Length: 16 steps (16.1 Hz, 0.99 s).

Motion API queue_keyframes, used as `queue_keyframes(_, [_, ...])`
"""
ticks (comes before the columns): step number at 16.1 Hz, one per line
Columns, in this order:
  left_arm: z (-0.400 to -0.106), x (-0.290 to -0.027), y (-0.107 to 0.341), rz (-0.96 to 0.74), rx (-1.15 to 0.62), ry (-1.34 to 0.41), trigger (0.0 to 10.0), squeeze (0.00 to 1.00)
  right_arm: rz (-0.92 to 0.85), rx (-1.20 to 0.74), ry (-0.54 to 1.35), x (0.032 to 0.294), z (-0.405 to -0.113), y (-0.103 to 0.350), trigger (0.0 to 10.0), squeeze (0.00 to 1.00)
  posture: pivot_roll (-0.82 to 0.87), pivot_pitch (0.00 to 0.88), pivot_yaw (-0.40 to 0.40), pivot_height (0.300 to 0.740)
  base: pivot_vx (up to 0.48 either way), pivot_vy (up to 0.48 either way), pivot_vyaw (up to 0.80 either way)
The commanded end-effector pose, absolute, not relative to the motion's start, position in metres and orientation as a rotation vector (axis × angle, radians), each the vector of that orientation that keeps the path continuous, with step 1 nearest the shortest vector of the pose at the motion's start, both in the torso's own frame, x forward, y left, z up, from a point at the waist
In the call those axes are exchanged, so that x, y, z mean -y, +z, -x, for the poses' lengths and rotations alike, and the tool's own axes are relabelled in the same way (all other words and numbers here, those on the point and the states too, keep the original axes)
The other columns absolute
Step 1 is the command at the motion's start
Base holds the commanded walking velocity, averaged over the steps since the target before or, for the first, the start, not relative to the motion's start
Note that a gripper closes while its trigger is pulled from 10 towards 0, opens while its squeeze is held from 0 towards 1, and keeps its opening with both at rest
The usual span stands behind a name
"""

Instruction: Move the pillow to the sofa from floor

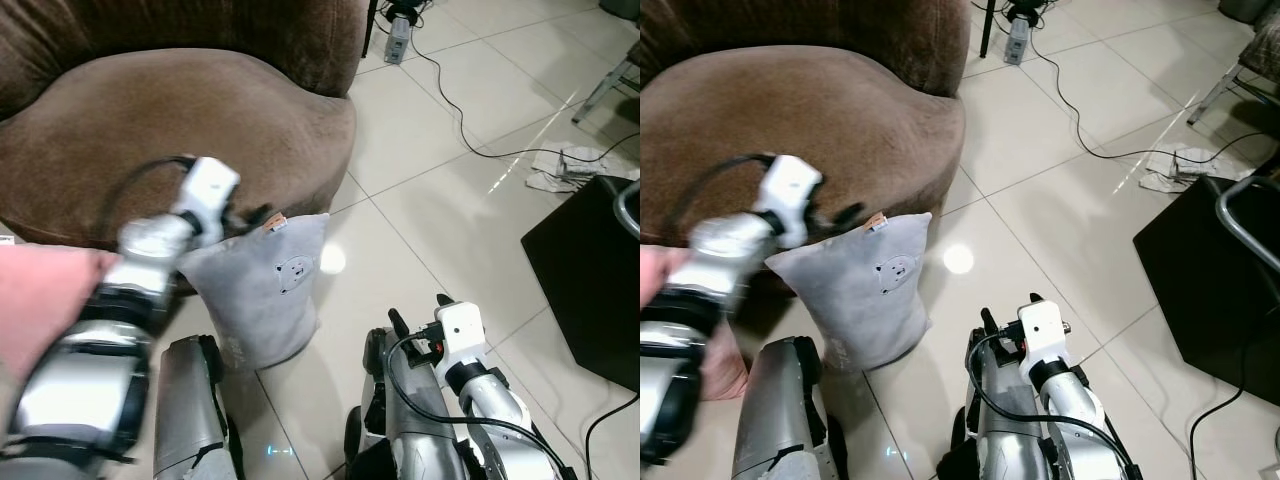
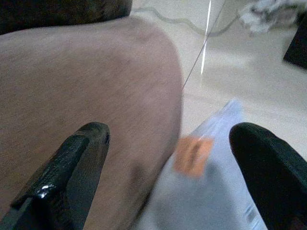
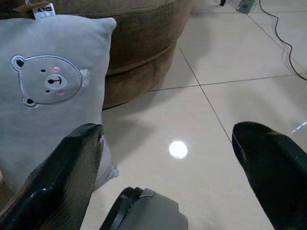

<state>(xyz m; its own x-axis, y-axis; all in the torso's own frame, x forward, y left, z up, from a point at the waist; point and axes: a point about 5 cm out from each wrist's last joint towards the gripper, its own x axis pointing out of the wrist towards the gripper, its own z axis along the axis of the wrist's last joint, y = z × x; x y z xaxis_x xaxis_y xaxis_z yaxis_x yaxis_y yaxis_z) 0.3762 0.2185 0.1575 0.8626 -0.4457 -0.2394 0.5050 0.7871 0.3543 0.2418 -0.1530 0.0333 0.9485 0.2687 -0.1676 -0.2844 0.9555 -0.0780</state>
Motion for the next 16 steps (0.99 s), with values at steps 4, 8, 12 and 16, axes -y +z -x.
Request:
queue_keyframes(4, [-0.374, -0.235, 0.172, -0.577, -0.22, -0.61, 10.0, 0.0, 0.099, -0.165, 0.273, 0.151, -0.238, 0.029, 10.0, 0.0, -0.08, 0.191, -0.072, 0.511, 0.0, 0.0, 0.0])
queue_keyframes(8, [-0.371, -0.243, 0.167, -0.675, -0.339, -0.678, 10.0, 0.0, 0.091, -0.167, 0.261, 0.149, -0.237, 0.028, 10.0, 0.0, -0.08, 0.209, -0.051, 0.511, 0.0, 0.0, 0.0])
queue_keyframes(12, [-0.369, -0.229, 0.129, -0.726, -0.435, -0.608, 10.0, 0.0, 0.088, -0.14, 0.243, 0.15, -0.229, 0.035, 10.0, 0.0, -0.13, 0.247, -0.049, 0.511, 0.0, 0.0, 0.0])
queue_keyframes(16, [-0.362, -0.23, 0.102, -0.79, -0.501, -0.489, 10.0, 0.0, 0.128, -0.145, 0.206, 0.17, -0.211, 0.041, 10.0, 0.0, -0.21, 0.275, -0.081, 0.511, 0.0, 0.0, 0.0])
